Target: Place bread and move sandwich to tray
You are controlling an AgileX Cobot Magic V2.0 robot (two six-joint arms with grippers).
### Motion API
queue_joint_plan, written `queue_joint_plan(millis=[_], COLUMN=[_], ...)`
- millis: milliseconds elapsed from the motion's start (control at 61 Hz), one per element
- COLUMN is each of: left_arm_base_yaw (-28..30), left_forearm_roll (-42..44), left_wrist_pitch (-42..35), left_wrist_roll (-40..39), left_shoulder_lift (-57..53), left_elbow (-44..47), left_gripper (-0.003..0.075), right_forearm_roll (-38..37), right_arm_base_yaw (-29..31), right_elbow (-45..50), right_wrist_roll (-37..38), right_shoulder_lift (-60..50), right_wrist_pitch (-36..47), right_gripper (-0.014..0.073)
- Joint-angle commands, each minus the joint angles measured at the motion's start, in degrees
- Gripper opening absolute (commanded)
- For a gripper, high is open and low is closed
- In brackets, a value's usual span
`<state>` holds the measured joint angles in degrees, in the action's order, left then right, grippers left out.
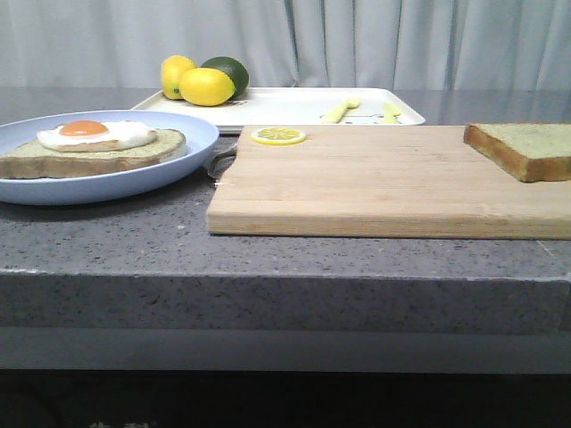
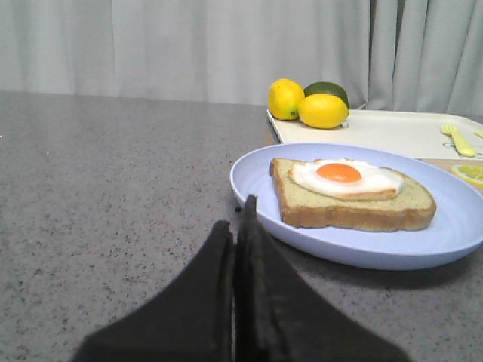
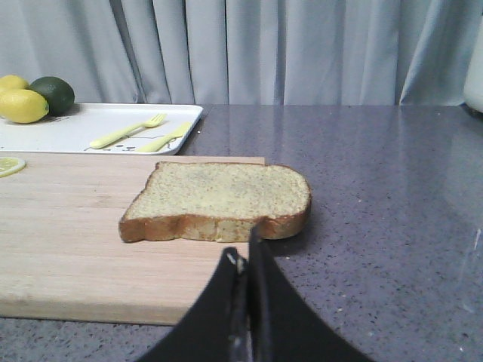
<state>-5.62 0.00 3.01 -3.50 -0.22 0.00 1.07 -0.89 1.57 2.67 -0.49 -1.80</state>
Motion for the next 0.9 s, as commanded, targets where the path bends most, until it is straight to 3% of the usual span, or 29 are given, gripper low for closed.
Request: queue_joint_plan(millis=[0,262,672,885], left_arm_base_yaw=[-0.41,-0.41,-0.41,-0.41], left_forearm_roll=[0.00,-1.69,-1.69,-1.59], left_wrist_pitch=[-7.13,-3.01,20.48,27.75], left_wrist_roll=[-0.53,-0.53,-0.32,-0.29], left_shoulder_lift=[-1.20,-0.97,12.46,21.22], left_elbow=[-0.06,-9.46,-34.22,-38.86], left_gripper=[-0.0017,-0.0017,-0.0017,-0.0017], right_forearm_roll=[0.09,0.09,0.04,-0.08], right_arm_base_yaw=[0.40,0.40,0.40,0.40], right_elbow=[-0.32,-7.79,-30.69,-36.87], right_wrist_roll=[-0.06,-0.06,-0.06,-0.06], right_shoulder_lift=[-1.34,-1.34,8.05,18.57], right_wrist_pitch=[6.01,1.19,-17.18,-28.02], right_gripper=[-0.0068,-0.0068,-0.0068,-0.0068])
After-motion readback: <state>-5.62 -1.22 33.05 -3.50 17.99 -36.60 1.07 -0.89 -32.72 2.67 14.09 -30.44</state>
